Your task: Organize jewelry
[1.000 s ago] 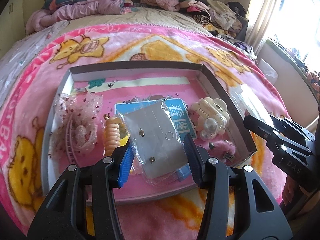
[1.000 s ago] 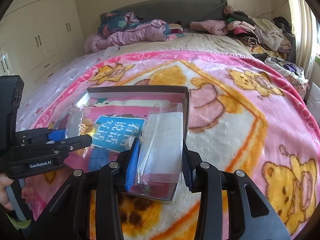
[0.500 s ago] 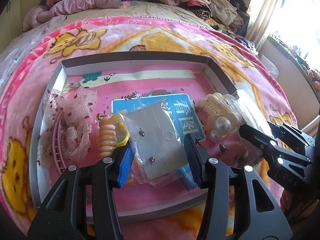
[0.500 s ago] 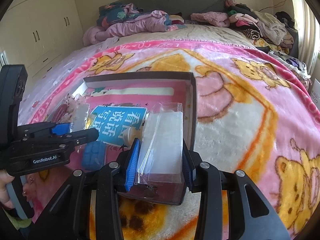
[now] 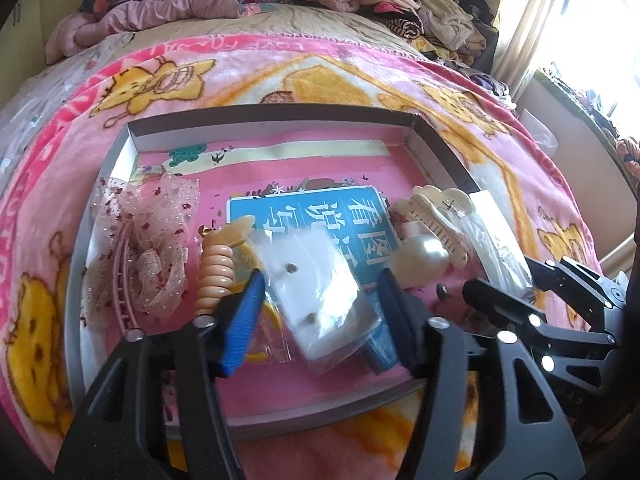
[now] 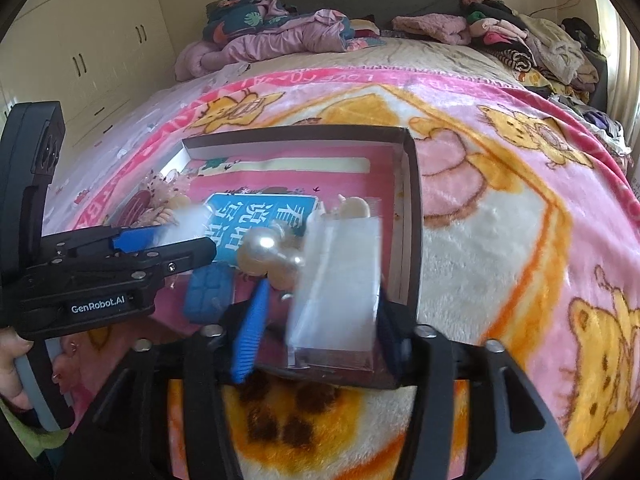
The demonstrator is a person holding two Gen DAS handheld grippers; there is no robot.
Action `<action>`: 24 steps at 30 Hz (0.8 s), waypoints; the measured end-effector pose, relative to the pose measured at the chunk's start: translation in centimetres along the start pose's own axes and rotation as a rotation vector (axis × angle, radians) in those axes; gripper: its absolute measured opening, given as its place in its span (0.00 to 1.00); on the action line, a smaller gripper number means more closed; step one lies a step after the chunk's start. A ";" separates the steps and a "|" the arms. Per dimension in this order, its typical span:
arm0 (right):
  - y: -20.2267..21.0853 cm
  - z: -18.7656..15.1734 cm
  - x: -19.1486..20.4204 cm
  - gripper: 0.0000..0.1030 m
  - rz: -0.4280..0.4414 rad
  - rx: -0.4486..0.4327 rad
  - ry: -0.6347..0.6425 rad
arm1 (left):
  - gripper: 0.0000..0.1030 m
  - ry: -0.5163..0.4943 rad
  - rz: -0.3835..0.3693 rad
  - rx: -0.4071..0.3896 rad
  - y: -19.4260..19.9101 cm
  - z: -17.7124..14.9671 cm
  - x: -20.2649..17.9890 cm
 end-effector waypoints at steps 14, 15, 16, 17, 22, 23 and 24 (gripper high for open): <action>5.2 -2.1 0.4 0.72 -0.020 -0.081 0.004 | 0.68 0.037 0.017 -0.055 4.9 -3.2 0.4; 5.7 -2.3 0.6 0.73 -0.020 -0.087 0.007 | 0.69 0.042 0.022 -0.059 5.4 -3.6 0.4; 5.9 -2.5 0.7 0.75 -0.021 -0.091 0.009 | 0.72 0.046 0.026 -0.063 5.8 -4.0 0.5; 6.4 -2.8 0.9 0.76 -0.022 -0.098 0.013 | 0.78 0.050 0.029 -0.070 6.2 -4.5 0.5; 8.0 -3.9 1.8 0.83 -0.021 -0.122 0.024 | 0.86 0.056 0.045 -0.090 8.0 -6.4 0.6; 8.3 -4.0 2.0 0.84 -0.020 -0.128 0.024 | 0.89 0.055 0.050 -0.099 8.4 -6.8 0.5; 8.5 -4.3 2.1 0.86 -0.019 -0.132 0.025 | 0.89 0.054 0.052 -0.106 8.7 -7.1 0.5</action>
Point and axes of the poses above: each gripper's, at about its wrist camera, not at the fingertips, and y roughly against the way its jaws point, x to its left, z to its top, the point moved 1 cm from there along -y, roughly the way its jaws point, and after that the axes turned 11 degrees about x, right-handed, at the moved point
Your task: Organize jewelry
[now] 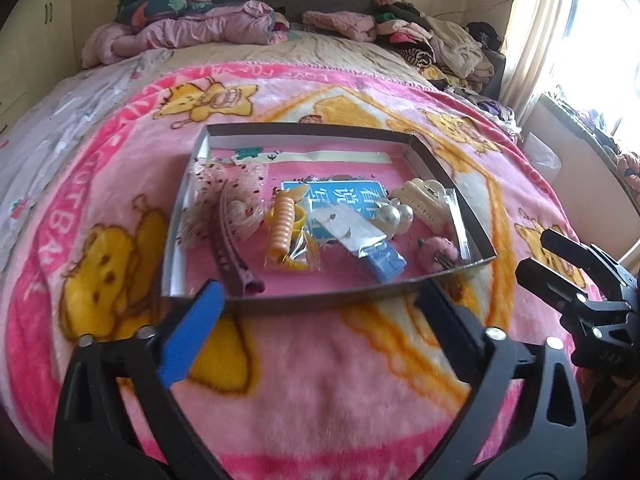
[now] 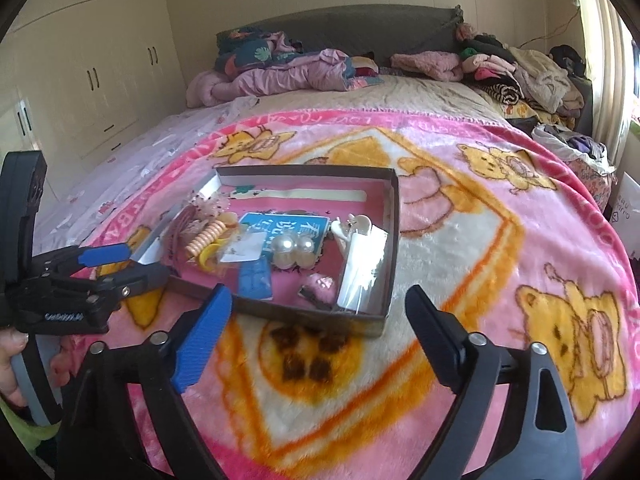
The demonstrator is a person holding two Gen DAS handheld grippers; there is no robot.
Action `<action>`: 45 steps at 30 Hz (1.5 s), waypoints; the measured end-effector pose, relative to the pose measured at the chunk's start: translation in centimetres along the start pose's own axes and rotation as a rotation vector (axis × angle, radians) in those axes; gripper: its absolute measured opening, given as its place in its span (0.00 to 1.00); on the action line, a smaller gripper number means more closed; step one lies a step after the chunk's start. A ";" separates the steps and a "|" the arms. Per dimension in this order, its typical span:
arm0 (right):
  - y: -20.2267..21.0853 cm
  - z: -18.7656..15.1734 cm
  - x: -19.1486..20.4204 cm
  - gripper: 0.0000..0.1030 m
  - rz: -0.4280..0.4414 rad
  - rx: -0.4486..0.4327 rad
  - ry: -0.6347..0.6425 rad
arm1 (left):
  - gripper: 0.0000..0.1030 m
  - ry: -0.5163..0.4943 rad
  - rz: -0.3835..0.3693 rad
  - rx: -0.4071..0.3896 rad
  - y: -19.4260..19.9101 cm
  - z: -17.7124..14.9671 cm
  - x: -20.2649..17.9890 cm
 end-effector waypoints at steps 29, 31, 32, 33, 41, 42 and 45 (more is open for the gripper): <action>3.4 -6.1 3.2 0.93 0.019 -0.016 0.040 | 0.89 0.036 0.038 -0.034 3.7 -6.9 -0.3; 3.5 -6.1 3.4 0.93 0.018 -0.016 0.044 | 0.89 0.042 0.039 -0.039 3.9 -7.0 -0.2; 3.5 -6.1 3.4 0.93 0.018 -0.016 0.044 | 0.89 0.045 0.039 -0.040 4.0 -7.0 -0.1; 3.5 -6.1 3.4 0.93 0.020 -0.016 0.043 | 0.89 0.046 0.039 -0.041 4.0 -7.1 -0.1; 3.6 -6.2 3.6 0.93 0.024 -0.015 0.046 | 0.89 0.053 0.056 -0.045 4.3 -7.3 0.0; 3.6 -6.2 3.6 0.93 0.024 -0.015 0.047 | 0.89 0.056 0.057 -0.045 4.4 -7.3 0.1; 3.6 -6.2 3.7 0.93 0.023 -0.017 0.048 | 0.89 0.058 0.063 -0.046 4.5 -7.4 0.1</action>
Point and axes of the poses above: each gripper's, at about its wrist camera, not at the fingertips, and y roughly against the way its jaws point, x to its left, z to its top, the point moved 1 cm from there along -y, roughly the way its jaws point, and after that the axes turned 11 degrees about x, right-handed, at the moved point
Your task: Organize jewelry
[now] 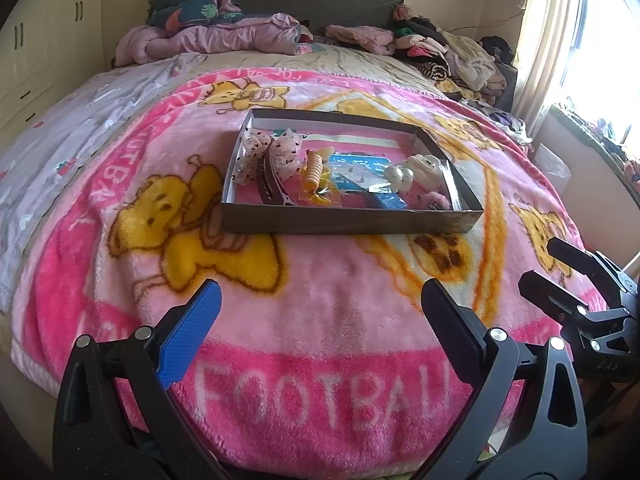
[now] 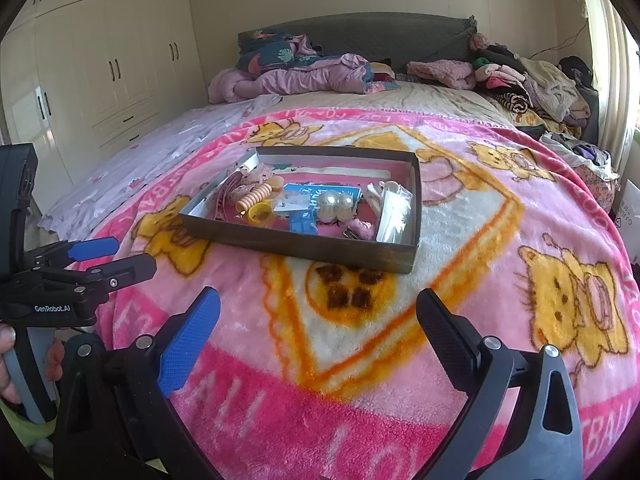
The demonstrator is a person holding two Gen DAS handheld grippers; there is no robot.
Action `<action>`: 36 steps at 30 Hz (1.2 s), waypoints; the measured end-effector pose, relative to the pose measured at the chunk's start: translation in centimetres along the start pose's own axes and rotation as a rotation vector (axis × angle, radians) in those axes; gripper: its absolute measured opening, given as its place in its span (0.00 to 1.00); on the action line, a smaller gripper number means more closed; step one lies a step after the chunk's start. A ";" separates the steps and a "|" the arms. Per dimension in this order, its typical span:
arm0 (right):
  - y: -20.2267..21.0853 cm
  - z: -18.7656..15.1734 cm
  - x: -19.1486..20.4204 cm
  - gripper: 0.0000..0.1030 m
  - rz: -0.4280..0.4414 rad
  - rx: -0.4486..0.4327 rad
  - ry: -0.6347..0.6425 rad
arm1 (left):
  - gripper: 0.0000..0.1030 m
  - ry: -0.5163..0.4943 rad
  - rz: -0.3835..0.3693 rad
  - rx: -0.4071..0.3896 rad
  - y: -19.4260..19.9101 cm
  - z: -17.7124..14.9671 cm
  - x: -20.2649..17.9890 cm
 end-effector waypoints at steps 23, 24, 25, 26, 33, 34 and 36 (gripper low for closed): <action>0.1 0.0 -0.1 0.93 0.000 -0.002 -0.002 | 0.89 -0.001 0.011 0.001 0.1 -0.1 0.0; 0.1 0.0 -0.1 0.93 0.000 -0.002 -0.003 | 0.89 -0.001 0.010 -0.001 0.2 -0.2 0.0; 0.1 0.0 -0.1 0.93 0.000 -0.003 -0.002 | 0.89 -0.002 0.009 -0.002 0.2 -0.2 -0.1; 0.1 0.0 -0.1 0.93 0.000 -0.003 -0.002 | 0.89 -0.002 0.010 -0.002 0.2 -0.1 -0.1; 0.1 0.0 -0.1 0.93 0.001 -0.003 -0.001 | 0.89 -0.003 0.015 -0.001 0.3 -0.1 0.0; 0.1 0.0 -0.1 0.93 0.000 -0.003 0.000 | 0.89 -0.003 0.014 -0.002 0.3 -0.1 0.0; 0.1 0.0 -0.1 0.93 0.001 -0.002 -0.001 | 0.89 -0.002 0.013 0.000 0.3 -0.1 0.0</action>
Point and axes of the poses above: each gripper's, at about its wrist camera, not at the fingertips, and y roughly against the way its jaws point, x to its left, z to its top, the point moved 1 cm from there along -y, roughly the way its jaws point, and after that the axes turned 11 degrees about x, right-handed, at the moved point
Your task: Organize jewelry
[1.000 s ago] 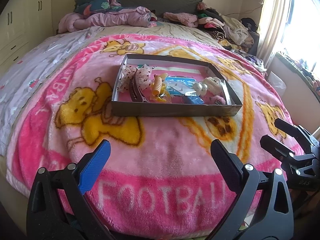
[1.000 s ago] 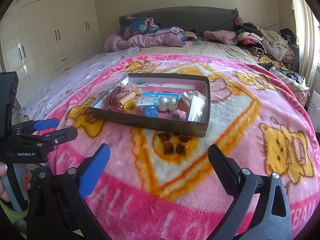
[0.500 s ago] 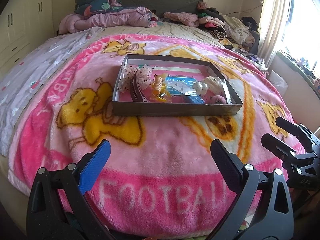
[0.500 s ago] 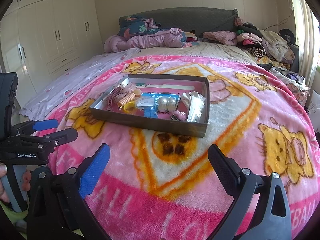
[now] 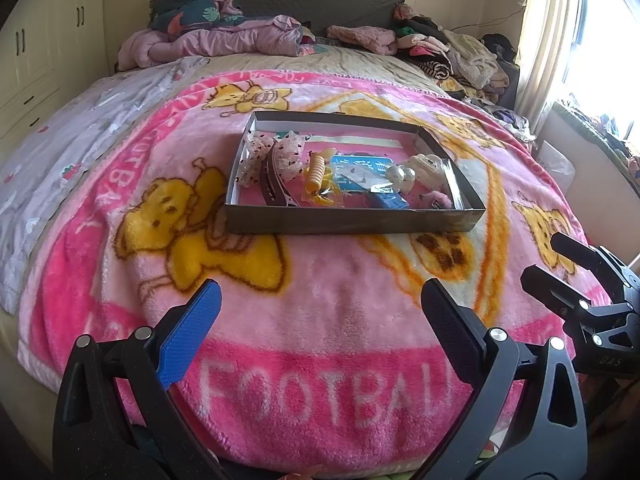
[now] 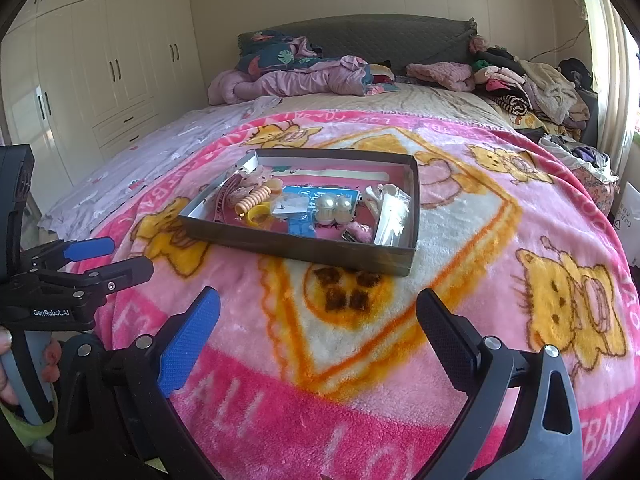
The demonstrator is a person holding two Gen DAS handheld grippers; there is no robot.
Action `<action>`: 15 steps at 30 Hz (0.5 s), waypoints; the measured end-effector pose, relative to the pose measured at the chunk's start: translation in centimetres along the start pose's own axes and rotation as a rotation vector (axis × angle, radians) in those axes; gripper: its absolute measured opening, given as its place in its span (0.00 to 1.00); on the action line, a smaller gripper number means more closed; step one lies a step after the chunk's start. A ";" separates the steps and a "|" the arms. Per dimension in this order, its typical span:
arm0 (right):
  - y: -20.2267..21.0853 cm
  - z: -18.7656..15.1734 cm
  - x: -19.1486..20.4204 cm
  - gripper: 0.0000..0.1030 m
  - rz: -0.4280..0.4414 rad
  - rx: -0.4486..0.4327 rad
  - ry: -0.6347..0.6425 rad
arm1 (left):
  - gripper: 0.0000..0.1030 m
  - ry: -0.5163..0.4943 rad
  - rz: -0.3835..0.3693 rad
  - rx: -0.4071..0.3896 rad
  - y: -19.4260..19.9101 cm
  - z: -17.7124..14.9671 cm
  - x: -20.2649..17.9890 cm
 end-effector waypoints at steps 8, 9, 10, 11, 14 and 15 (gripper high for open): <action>0.0 0.0 0.0 0.93 -0.001 0.001 0.001 | 0.89 0.000 0.000 0.000 0.0 0.0 -0.1; 0.0 0.0 0.0 0.93 0.000 0.001 0.002 | 0.89 0.000 0.001 0.000 0.0 0.0 0.0; 0.0 0.0 0.0 0.93 -0.001 0.001 0.002 | 0.89 0.000 0.002 -0.001 0.1 0.0 0.0; 0.0 0.0 0.0 0.93 -0.001 0.001 0.001 | 0.89 -0.001 0.001 -0.002 0.0 0.0 -0.1; 0.0 0.0 0.1 0.93 -0.002 0.001 0.002 | 0.89 0.000 0.000 -0.001 0.0 0.0 -0.1; 0.0 0.0 0.0 0.93 -0.001 0.001 0.001 | 0.89 -0.001 0.001 0.000 0.0 0.0 -0.1</action>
Point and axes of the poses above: each gripper's, at about its wrist camera, not at the fingertips, and y roughly against the way its jaws point, x to its left, z to its top, the point moved 1 cm from there along -y, roughly the way its jaws point, and after that the axes turned 11 degrees about x, right-handed, at the moved point
